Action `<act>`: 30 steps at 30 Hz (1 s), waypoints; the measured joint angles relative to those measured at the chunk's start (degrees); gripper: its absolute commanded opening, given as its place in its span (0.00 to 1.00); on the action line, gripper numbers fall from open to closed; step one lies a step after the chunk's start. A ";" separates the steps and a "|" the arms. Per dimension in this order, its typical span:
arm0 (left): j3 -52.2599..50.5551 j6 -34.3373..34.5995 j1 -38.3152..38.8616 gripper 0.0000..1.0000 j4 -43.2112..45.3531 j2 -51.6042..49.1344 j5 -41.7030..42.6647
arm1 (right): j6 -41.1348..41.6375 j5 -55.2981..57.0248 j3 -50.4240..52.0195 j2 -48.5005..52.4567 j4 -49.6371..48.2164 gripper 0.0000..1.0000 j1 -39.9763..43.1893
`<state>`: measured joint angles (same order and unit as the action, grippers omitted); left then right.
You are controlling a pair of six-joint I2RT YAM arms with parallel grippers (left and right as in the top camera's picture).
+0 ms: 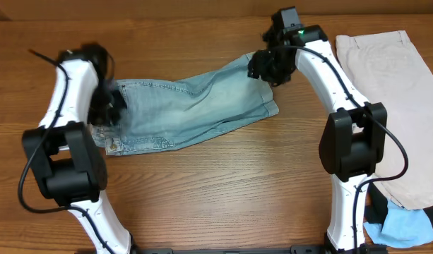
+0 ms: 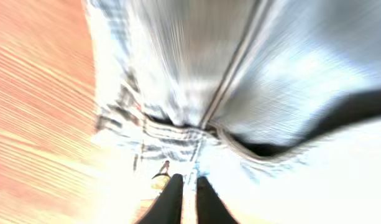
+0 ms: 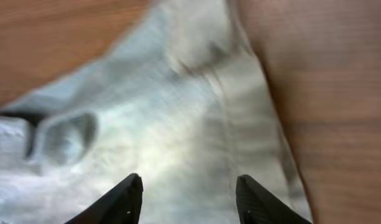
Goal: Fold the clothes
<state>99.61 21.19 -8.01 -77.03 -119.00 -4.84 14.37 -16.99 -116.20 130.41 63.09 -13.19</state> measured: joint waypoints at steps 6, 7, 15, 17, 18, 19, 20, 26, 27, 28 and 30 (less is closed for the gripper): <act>11.21 -3.26 -0.22 0.17 -7.61 0.00 2.80 | -0.31 0.46 0.28 0.00 5.70 0.62 -1.07; 12.20 -3.56 -0.22 0.17 -8.68 0.00 3.06 | -0.17 0.76 0.52 0.00 6.54 0.62 -1.42; 14.03 -5.29 -0.22 0.18 -9.99 0.00 3.82 | 2.49 3.61 5.31 0.00 8.90 0.63 -5.35; 14.03 -5.35 -0.22 0.19 -9.86 0.00 3.85 | 3.96 4.57 6.60 0.00 8.17 0.63 -6.36; 14.03 -5.35 -0.22 0.19 -9.64 0.00 3.82 | 4.74 5.03 7.08 0.00 7.41 0.62 -6.78; 14.03 -5.38 -0.22 0.19 -9.40 0.00 3.82 | 5.46 5.31 7.54 0.00 6.43 0.60 -7.15; 14.03 -5.38 -0.22 0.19 -9.18 0.00 3.85 | 6.27 5.57 7.96 0.00 5.03 0.58 -7.56; 14.05 -5.81 -0.22 0.21 -8.66 0.00 3.87 | 10.56 8.13 9.46 0.00 -0.52 0.23 -9.03; 14.05 -5.97 -0.22 0.21 -8.63 0.00 3.87 | 11.34 8.50 9.49 0.00 -0.76 0.15 -9.14; 14.05 -6.01 -0.22 0.21 -8.61 0.00 3.89 | 11.69 8.76 9.51 0.00 -0.83 0.08 -9.31; 14.05 -6.19 -0.22 0.21 -8.61 0.00 4.02 | 12.15 9.51 9.51 0.00 -0.72 0.04 -9.35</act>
<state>113.67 15.00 -8.23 -85.65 -119.00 -0.82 26.52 -7.49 -106.69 130.41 62.37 -22.55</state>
